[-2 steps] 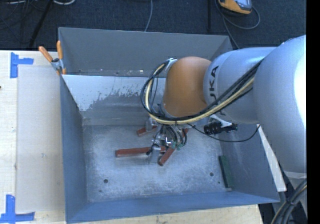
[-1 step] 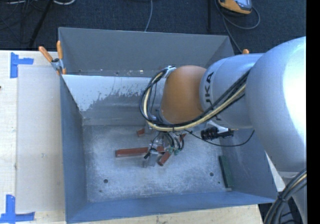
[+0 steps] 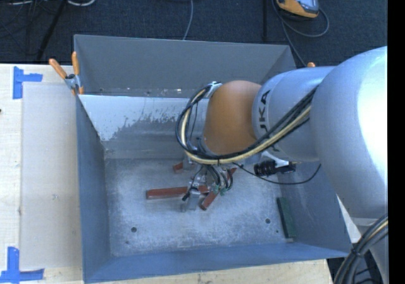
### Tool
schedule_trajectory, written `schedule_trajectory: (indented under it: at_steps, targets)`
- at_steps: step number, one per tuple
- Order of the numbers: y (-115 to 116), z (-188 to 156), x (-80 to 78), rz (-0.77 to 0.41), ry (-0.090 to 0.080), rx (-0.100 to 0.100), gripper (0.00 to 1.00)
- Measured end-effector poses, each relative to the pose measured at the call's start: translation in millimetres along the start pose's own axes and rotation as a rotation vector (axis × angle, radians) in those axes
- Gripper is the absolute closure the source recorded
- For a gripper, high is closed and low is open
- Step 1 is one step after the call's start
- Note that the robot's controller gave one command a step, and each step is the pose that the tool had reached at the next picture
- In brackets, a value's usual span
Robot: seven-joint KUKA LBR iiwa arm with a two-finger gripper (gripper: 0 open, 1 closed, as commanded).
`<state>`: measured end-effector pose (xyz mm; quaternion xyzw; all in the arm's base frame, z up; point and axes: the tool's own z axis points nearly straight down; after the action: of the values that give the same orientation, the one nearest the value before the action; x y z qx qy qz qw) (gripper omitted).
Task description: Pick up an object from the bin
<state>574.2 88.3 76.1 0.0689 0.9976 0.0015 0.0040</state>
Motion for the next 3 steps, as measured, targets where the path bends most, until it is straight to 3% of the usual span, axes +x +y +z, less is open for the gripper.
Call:
schedule_trajectory:
  at_steps: [1, 3]
  targets:
    - [-1, 2, 1.9, 0.003, 0.007, 0.002, 1.0]
    - [-1, -40, 0.5, 0.006, 0.007, 0.002, 1.0]
